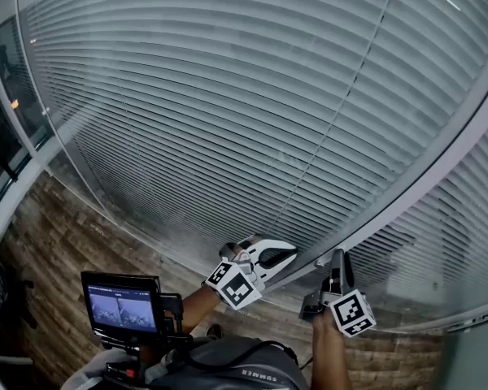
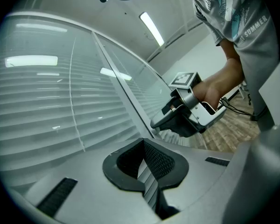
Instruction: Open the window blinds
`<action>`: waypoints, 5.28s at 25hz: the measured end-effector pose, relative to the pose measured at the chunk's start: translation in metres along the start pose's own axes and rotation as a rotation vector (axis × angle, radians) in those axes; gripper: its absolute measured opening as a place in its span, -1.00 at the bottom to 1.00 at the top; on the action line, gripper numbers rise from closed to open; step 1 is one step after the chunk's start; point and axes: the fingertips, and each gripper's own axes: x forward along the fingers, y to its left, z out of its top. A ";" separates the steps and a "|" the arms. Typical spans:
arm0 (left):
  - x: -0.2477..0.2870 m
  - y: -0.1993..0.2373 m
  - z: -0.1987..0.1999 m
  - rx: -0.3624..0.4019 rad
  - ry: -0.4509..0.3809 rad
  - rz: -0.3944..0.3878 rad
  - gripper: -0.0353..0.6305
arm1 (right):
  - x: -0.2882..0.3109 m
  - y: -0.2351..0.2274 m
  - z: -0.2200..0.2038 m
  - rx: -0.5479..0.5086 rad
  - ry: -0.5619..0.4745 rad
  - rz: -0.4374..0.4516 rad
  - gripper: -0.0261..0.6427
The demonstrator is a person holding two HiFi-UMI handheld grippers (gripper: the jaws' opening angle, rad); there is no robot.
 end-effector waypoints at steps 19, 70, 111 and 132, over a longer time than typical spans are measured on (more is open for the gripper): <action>-0.005 -0.002 -0.006 0.005 0.014 -0.009 -0.88 | 0.002 0.009 -0.023 -1.880 0.212 -0.261 -0.45; 0.000 0.000 -0.006 -0.017 -0.001 -0.029 -0.88 | 0.008 0.030 0.000 -0.987 0.043 -0.088 -0.82; 0.011 -0.002 -0.009 -0.038 -0.032 -0.056 -0.88 | 0.002 0.003 -0.011 -0.425 0.041 -0.101 -0.57; 0.019 -0.012 -0.012 -0.050 -0.049 -0.076 -0.88 | 0.005 0.011 -0.018 -1.431 0.091 -0.239 -0.57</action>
